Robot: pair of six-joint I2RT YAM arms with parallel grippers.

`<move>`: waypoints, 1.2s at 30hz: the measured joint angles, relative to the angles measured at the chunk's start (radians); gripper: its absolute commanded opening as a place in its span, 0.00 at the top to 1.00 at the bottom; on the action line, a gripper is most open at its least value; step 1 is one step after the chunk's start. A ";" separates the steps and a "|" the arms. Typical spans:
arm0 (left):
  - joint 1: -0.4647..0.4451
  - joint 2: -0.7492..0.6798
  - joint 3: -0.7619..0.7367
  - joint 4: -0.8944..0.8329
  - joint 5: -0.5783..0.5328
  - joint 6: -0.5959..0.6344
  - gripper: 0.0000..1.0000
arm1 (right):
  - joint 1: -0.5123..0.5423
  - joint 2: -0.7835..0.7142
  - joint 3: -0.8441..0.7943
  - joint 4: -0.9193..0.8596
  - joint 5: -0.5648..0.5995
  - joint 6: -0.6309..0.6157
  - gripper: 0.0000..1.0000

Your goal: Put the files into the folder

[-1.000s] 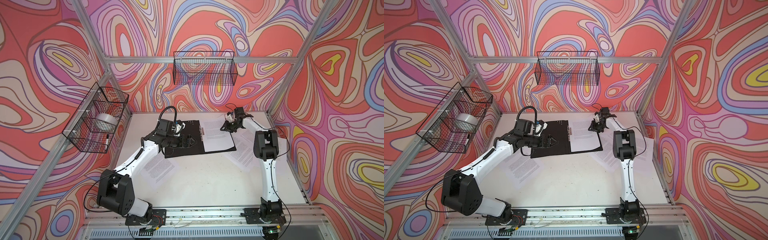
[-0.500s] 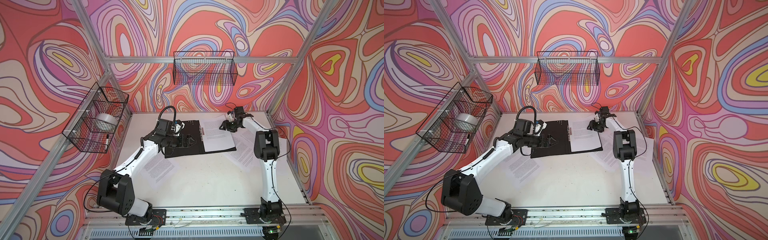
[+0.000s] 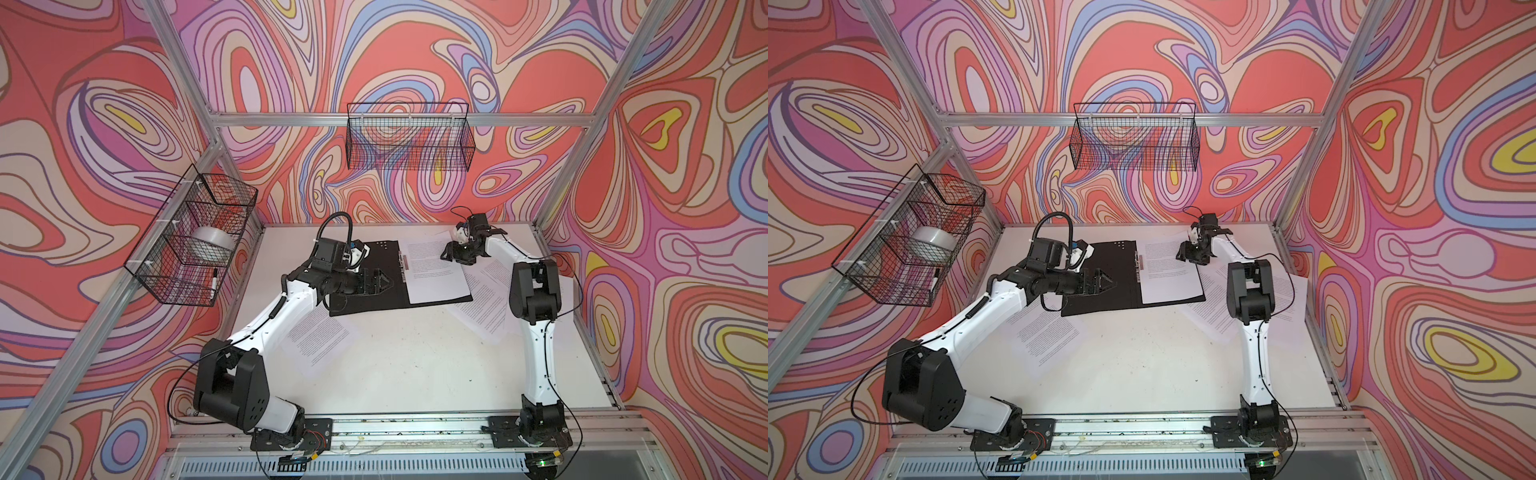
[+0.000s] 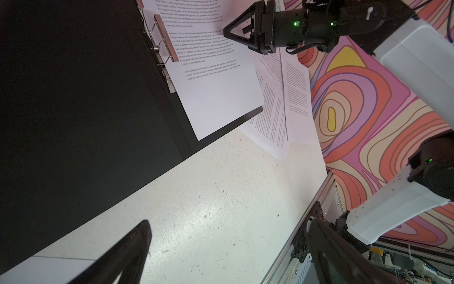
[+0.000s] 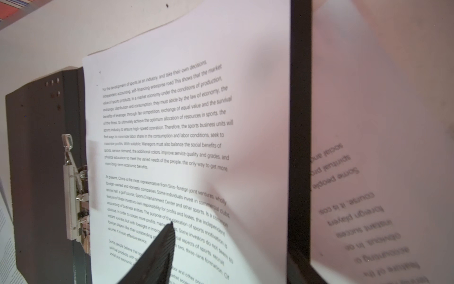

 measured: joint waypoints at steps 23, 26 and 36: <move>0.037 -0.062 -0.043 -0.056 -0.237 -0.026 0.00 | -0.019 -0.467 -0.237 0.196 0.282 0.107 0.02; 0.052 -0.148 -0.133 -0.079 -0.311 -0.087 0.00 | -0.036 -0.499 -0.275 0.218 0.210 0.132 0.01; 0.201 -0.205 -0.387 -0.103 -0.426 -0.261 0.00 | -0.022 -0.722 -0.672 0.269 0.059 0.240 0.02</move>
